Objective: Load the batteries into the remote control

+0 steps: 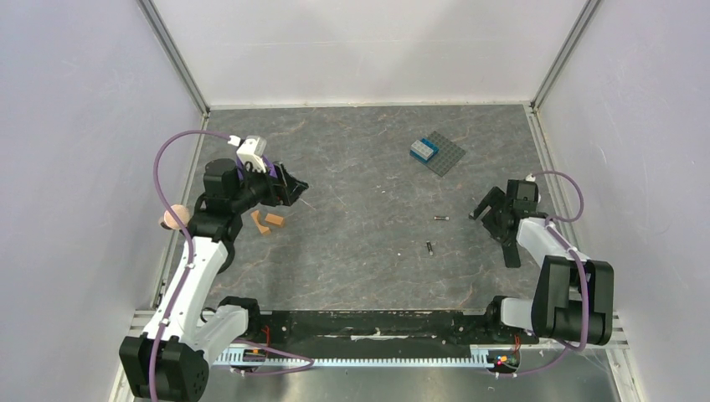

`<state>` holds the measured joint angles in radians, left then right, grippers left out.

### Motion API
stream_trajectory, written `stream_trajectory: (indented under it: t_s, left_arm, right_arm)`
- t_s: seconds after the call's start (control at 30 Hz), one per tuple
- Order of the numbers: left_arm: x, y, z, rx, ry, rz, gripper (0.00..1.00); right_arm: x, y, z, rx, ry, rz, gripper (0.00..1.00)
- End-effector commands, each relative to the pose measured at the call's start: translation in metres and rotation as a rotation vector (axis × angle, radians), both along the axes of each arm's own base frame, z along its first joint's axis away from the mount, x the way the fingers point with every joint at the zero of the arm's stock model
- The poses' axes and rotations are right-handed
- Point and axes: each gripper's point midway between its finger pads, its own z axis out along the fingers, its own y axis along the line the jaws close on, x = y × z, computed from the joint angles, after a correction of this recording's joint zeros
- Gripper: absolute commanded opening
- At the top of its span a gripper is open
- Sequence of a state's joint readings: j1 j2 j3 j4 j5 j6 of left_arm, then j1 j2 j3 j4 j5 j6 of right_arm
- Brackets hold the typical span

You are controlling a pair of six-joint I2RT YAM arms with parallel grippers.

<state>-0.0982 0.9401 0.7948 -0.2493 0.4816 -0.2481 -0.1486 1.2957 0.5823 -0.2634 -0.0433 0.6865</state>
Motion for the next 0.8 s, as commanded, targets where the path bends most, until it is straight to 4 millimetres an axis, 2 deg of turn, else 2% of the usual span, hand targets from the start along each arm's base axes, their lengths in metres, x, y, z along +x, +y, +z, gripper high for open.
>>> stream_trajectory:
  t_s: [0.0, 0.17, 0.47, 0.57, 0.67, 0.77]
  left_arm:
    - [0.000, -0.005, 0.009, -0.045, -0.024, -0.006, 0.83]
    - [0.001, -0.004, 0.006, -0.046, -0.017, 0.001, 0.82]
    - [0.002, -0.004, 0.004, -0.043, -0.015, 0.005, 0.82]
    - [0.003, -0.003, 0.003, -0.039, -0.016, 0.008, 0.82]
    - [0.003, -0.002, 0.004, -0.034, -0.021, 0.009, 0.82]
    - [0.004, -0.002, 0.005, -0.023, -0.026, 0.010, 0.82]
  right_arm:
    - [-0.035, 0.000, -0.011, -0.009, 0.166, -0.039, 0.83]
    - [-0.024, -0.035, 0.018, -0.184, 0.124, -0.105, 0.85]
    - [0.007, -0.053, 0.056, -0.279, 0.018, -0.073, 0.92]
    - [0.009, -0.065, 0.059, -0.336, 0.027, -0.057, 0.95]
    - [0.006, -0.078, 0.052, -0.414, 0.061, 0.013, 0.98]
    - [0.016, -0.069, 0.048, -0.388, 0.004, 0.165, 0.97]
